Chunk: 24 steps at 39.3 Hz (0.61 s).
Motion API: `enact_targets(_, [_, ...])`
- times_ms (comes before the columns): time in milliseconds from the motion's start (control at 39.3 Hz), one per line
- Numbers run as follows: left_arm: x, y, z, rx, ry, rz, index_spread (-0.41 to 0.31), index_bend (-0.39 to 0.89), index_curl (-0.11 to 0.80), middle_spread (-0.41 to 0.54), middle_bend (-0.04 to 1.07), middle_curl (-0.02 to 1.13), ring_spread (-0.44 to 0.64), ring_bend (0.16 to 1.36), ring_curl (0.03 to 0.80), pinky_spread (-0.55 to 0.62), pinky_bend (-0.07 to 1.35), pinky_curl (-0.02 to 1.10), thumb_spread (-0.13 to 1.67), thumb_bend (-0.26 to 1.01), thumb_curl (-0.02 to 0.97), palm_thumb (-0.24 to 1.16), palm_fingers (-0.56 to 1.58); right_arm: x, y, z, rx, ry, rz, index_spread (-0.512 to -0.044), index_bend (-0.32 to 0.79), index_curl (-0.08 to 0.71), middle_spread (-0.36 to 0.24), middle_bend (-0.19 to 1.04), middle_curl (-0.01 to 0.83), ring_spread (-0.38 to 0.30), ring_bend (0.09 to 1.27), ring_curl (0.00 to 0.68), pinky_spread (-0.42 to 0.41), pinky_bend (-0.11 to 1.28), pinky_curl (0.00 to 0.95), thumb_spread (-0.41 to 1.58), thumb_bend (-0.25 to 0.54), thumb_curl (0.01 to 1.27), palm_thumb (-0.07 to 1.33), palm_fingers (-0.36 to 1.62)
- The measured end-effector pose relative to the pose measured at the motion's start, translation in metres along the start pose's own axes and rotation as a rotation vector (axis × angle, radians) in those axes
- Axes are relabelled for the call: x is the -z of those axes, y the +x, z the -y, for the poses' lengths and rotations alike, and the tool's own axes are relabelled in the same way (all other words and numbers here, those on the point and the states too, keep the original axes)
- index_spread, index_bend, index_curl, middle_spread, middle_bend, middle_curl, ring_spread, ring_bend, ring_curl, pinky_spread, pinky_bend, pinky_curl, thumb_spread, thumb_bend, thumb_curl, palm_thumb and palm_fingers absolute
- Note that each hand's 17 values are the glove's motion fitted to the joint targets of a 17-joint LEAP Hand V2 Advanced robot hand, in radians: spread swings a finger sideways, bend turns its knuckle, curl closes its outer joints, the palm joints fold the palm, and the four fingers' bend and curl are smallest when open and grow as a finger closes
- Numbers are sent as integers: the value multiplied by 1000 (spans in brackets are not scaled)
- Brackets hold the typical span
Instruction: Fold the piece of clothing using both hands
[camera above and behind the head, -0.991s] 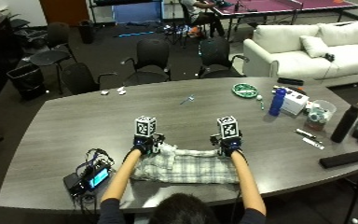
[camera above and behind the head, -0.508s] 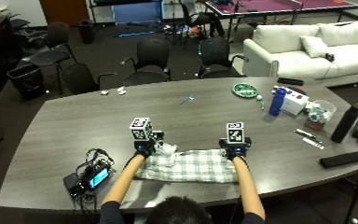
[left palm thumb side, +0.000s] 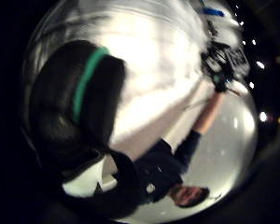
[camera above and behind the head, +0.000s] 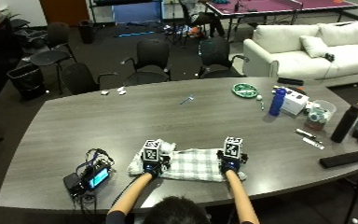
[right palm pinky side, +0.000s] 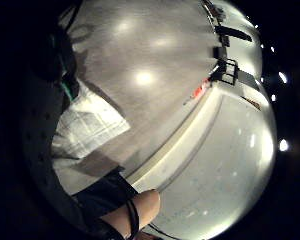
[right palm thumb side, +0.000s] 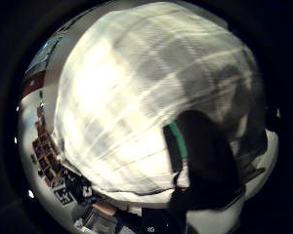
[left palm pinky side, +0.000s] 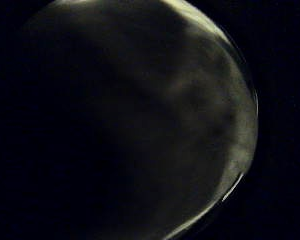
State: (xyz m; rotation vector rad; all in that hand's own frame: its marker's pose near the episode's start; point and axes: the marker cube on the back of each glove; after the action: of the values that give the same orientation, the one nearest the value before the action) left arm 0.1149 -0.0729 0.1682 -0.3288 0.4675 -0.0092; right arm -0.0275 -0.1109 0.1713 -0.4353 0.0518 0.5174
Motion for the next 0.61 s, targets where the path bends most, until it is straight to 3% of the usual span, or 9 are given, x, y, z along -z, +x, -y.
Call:
enact_targets(51, [1,-7,12,21,86,52,-47,94,425,220,81,310,342,459,369,373,302,329,1368,-70,281,126,-67,2,-7,1,7,58,23,-141,-43,144,-27,294,430,-89,642,432,-120,798,398,1277,36,419,555,854])
enact_targets(102, [3,-15,20,72,125,82,-50,90,402,249,89,289,381,476,356,400,322,325,1335,-67,266,73,-96,4,-14,-1,26,98,39,-142,-15,132,-44,276,427,-114,658,428,-166,813,391,1281,53,421,600,899])
enact_targets(203, [11,-29,27,184,118,97,-44,66,356,303,104,256,434,518,349,432,365,332,1265,-55,250,-7,-146,7,-27,-7,76,147,58,-181,136,172,-120,344,461,-182,699,451,-260,756,386,1254,136,458,797,1203])
enact_targets(280, [24,-38,26,247,115,128,-34,84,333,314,139,248,450,547,351,433,372,334,1238,-43,244,-25,-105,8,-29,-9,109,146,73,-204,170,210,-151,364,478,-204,709,470,-294,728,394,1216,153,473,872,1258])
enact_targets(458, [48,-55,12,267,123,241,-23,134,317,287,185,260,450,578,349,424,338,330,1234,-5,248,28,-29,10,18,8,12,163,62,-233,169,267,-191,364,493,-236,693,472,-338,692,392,1046,96,503,920,1271])
enact_targets(610, [52,-62,-6,305,96,197,-35,151,312,243,210,279,421,598,342,410,317,321,1217,-17,248,23,65,24,91,22,-160,220,195,-244,155,293,-206,351,497,-243,683,469,-343,691,397,949,50,524,944,1259])
